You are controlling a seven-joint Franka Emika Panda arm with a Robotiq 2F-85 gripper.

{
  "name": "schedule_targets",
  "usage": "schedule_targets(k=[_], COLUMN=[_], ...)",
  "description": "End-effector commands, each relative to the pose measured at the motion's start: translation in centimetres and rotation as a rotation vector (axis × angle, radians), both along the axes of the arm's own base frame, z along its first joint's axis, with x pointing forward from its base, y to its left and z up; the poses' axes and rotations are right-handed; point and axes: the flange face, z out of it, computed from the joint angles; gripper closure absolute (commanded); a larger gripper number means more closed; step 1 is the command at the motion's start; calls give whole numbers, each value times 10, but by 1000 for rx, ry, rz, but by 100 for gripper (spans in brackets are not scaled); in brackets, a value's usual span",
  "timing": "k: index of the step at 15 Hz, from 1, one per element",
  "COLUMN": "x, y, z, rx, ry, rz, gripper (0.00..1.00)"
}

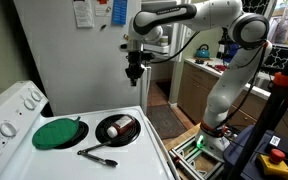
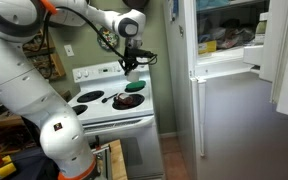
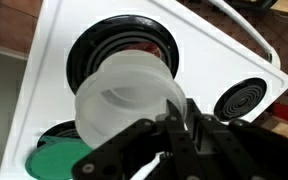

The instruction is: Take the container out of the top refrigerator door and put it on the stovetop

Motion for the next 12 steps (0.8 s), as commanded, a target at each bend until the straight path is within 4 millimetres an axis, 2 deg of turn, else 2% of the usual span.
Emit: schedule_targets(k=[1,3,5,9,12], x=[0,11,23,33,51], y=[0,13,37,77,99], z=[1,-14,-40,-89,-116], rx=[0,-26,-3,-25,-70], ry=[0,-28,-50,-52,-186], rz=[0,27,82,164,195], gripper=[97,96,96,96,96])
